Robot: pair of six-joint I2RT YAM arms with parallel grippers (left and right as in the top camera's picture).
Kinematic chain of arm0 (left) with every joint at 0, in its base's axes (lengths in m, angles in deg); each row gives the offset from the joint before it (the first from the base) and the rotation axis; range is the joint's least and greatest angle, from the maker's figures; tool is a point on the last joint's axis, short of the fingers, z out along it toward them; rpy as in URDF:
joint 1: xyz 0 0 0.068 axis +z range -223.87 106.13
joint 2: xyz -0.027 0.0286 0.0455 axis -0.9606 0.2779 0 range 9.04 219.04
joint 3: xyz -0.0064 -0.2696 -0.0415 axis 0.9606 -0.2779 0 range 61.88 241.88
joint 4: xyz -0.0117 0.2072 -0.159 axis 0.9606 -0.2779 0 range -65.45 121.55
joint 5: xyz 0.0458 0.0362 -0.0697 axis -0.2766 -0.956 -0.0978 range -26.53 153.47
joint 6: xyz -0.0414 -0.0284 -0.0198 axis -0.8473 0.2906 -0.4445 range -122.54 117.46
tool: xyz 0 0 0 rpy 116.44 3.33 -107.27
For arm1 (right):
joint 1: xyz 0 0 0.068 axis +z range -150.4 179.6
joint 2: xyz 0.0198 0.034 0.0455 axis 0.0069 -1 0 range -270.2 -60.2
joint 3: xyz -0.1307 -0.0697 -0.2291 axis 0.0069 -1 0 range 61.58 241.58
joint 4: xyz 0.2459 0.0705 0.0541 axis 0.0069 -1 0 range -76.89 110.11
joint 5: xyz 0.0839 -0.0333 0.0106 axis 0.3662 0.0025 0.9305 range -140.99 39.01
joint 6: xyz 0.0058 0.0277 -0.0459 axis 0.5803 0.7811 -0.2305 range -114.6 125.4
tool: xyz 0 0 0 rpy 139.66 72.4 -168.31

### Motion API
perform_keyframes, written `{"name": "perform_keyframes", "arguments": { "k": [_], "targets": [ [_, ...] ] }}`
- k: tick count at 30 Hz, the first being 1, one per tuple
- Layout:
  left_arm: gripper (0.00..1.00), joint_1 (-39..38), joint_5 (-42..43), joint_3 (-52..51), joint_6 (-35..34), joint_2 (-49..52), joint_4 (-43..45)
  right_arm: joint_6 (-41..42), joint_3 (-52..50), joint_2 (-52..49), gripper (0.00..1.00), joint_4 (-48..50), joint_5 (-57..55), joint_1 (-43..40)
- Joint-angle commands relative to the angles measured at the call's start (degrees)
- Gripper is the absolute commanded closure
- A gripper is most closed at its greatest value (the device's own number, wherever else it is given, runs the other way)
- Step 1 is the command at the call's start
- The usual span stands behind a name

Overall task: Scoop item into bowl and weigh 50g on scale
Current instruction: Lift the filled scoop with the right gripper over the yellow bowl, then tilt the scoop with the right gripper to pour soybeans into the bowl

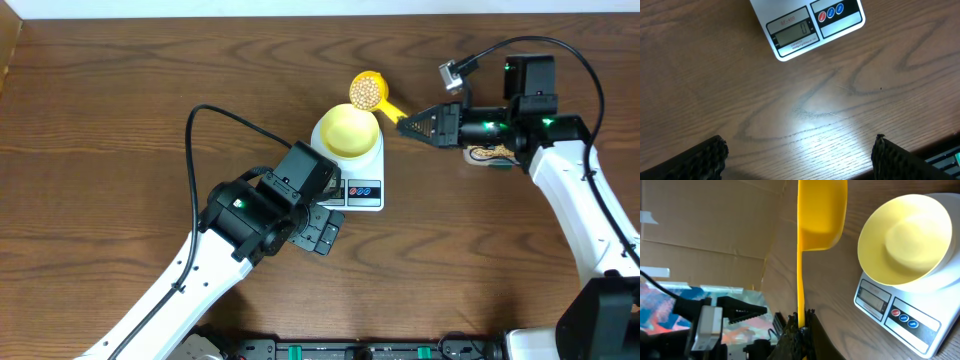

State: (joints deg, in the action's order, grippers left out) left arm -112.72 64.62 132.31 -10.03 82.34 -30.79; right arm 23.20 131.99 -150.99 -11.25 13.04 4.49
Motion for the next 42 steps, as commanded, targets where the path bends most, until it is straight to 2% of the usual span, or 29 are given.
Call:
{"name": "perform_keyframes", "arguments": {
  "k": [1, 9, 18, 42],
  "targets": [
    [0.06, -0.1, -0.7, 1.4, 0.3, -0.2, 0.0, -1.0, 1.1, -0.5, 0.99, 0.1, -3.1, 1.8],
    [0.06, -0.1, -0.7, 1.4, 0.3, -0.2, 0.0, -5.3, 1.1, -0.6, 0.99, -0.2, -16.9, 7.5],
    [0.06, -0.1, -0.7, 1.4, 0.3, -0.2, 0.0, -9.5, 1.1, -0.6, 0.99, -1.9, -27.1, 11.4],
    [0.06, -0.1, -0.7, 1.4, 0.3, -0.2, 0.0, -15.1, 1.1, -0.6, 0.99, -5.0, -38.4, 15.0]
  ]
}}
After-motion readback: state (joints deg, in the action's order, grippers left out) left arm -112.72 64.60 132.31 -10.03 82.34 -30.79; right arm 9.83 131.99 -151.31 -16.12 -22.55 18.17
